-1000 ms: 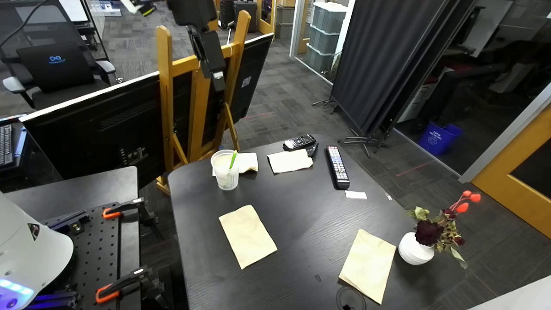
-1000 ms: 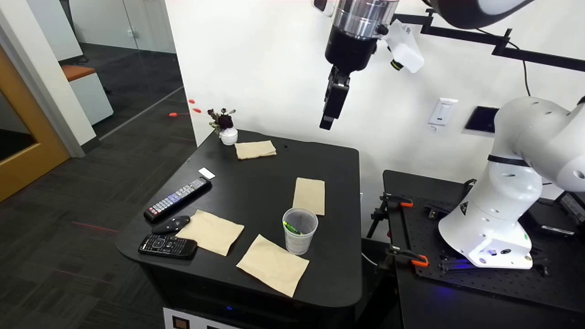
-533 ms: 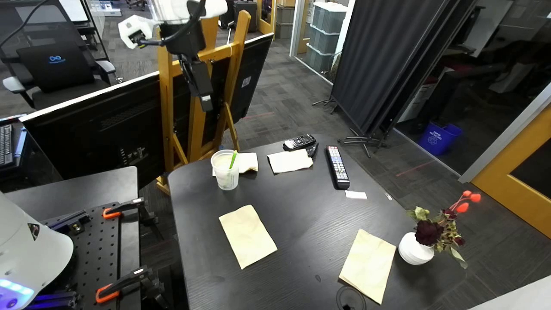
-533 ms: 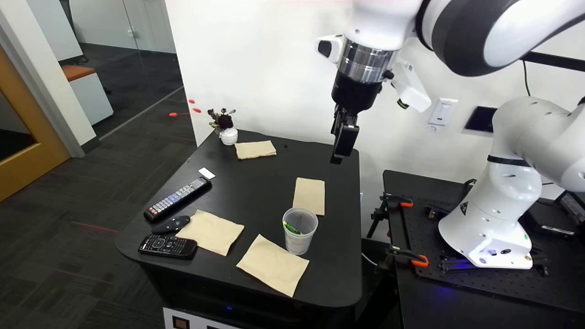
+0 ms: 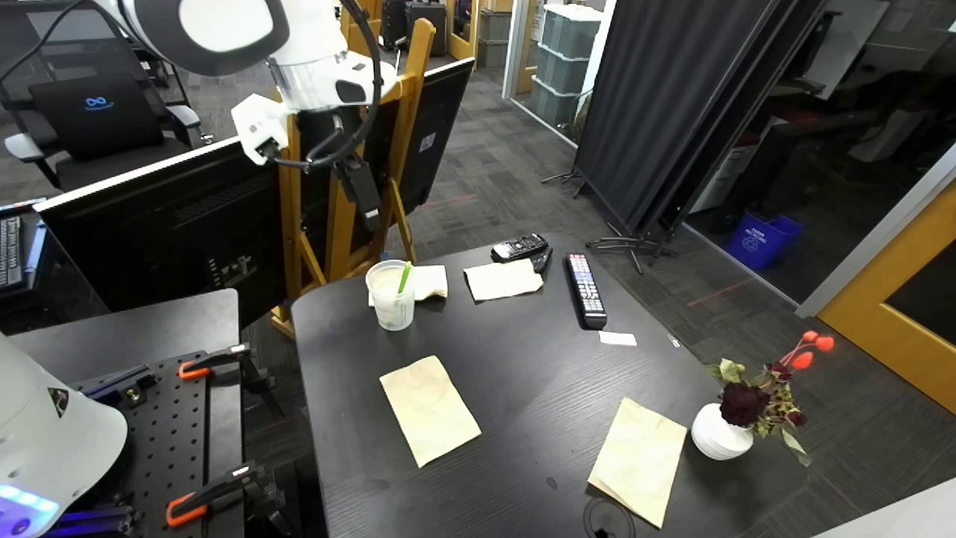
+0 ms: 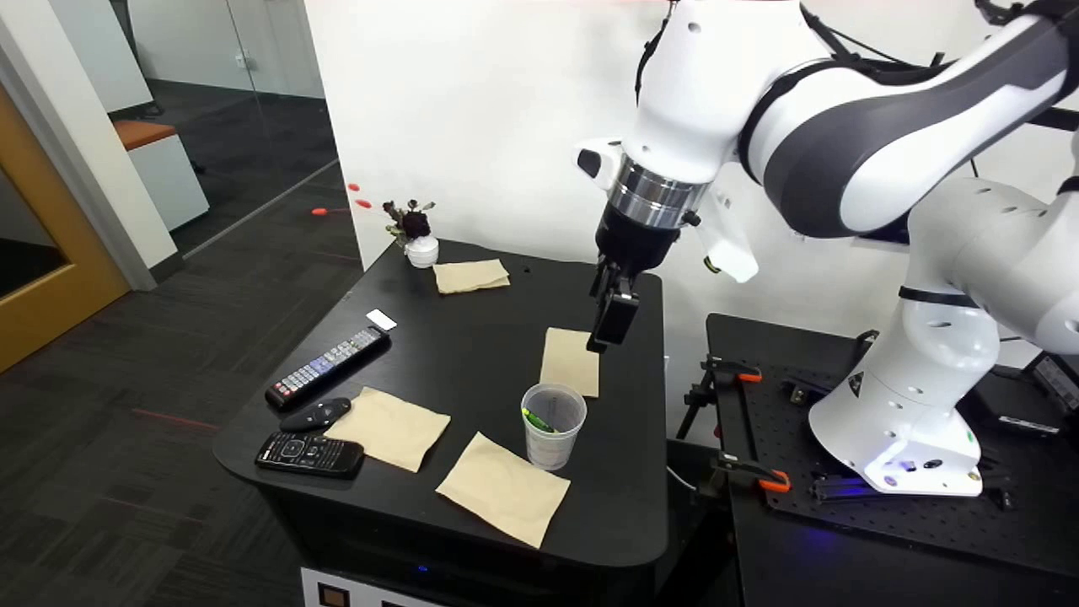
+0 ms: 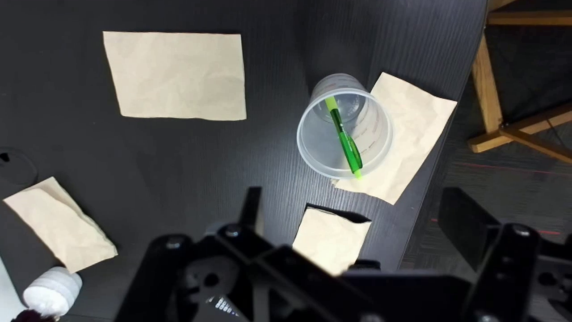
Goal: Remove the pen from the cup and put it on the table
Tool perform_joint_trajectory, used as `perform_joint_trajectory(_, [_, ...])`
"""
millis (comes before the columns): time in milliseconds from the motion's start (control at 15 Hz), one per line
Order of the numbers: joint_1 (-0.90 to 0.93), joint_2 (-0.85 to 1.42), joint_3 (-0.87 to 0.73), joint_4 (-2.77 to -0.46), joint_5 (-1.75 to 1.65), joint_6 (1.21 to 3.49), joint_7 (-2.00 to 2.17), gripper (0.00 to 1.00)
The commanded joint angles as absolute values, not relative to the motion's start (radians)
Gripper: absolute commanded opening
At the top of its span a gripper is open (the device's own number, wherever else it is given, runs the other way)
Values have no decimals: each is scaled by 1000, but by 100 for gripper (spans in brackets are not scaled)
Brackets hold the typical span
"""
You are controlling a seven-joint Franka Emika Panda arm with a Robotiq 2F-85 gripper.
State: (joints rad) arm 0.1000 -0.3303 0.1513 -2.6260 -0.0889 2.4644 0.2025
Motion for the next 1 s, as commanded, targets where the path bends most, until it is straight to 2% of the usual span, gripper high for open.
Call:
perform_joint_trajectory(0, [100,-249,156,-2623,-63,2541,211,100])
perform_joint_trajectory(467, [122,-100,144,-2607,8,2610,139,100])
perform_joint_trajectory(933, [124,-88,148,-2618,-12,2603,157,100])
